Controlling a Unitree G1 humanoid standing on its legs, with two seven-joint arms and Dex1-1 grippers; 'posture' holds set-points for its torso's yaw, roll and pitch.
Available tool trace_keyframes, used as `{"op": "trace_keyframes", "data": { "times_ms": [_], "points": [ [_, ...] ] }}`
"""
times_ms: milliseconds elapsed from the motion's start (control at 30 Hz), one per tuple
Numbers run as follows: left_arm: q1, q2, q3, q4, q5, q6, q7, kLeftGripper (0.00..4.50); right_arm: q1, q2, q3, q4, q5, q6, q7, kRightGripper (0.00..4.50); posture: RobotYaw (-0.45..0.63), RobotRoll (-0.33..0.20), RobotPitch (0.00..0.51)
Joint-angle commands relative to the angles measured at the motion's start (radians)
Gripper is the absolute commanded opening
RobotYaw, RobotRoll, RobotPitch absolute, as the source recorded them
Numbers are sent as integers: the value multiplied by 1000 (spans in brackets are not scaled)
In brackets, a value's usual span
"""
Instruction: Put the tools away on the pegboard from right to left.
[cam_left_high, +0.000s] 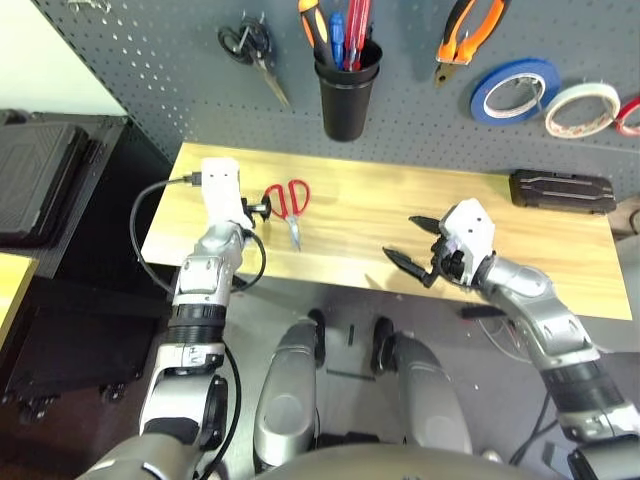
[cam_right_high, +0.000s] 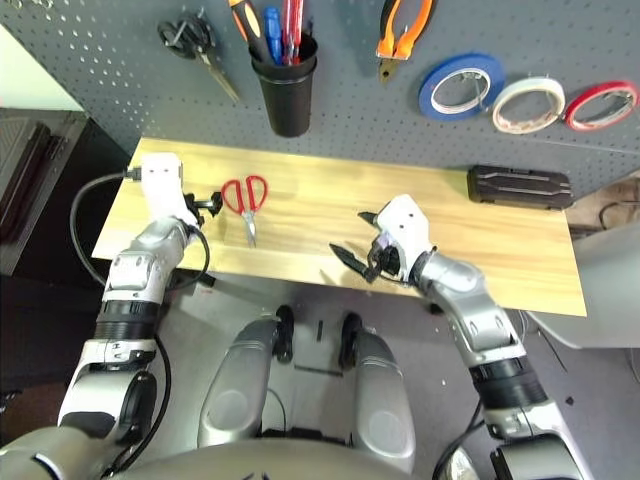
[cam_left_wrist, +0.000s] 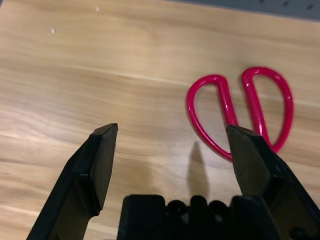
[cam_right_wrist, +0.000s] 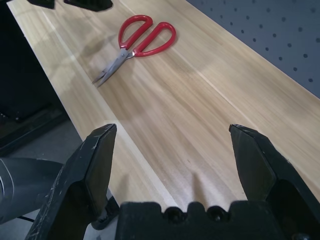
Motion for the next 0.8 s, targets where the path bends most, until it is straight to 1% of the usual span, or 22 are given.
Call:
{"op": "trace_keyframes", "data": {
  "times_ms": [33,200,400,633,800],
  "points": [
    [-48,-12,3,162,30,-82,4,4445,29,5,23,-6,-20,-7,-9,4500,48,0,373],
    [-117,-24,16,332,39,-170,14,4445,36,4,21,-23,-25,-2,-17,4500,17,0,378],
    [-165,-29,31,463,46,-220,45,4445,46,6,20,-55,-26,14,-33,4500,-12,0,379],
    [-197,-19,57,549,40,-265,79,4445,62,-2,14,-80,-25,23,-44,4500,-26,0,378],
    [-209,-25,93,566,17,-292,88,4445,61,-8,10,-85,-24,27,-46,4500,-28,0,377]
  ]
}}
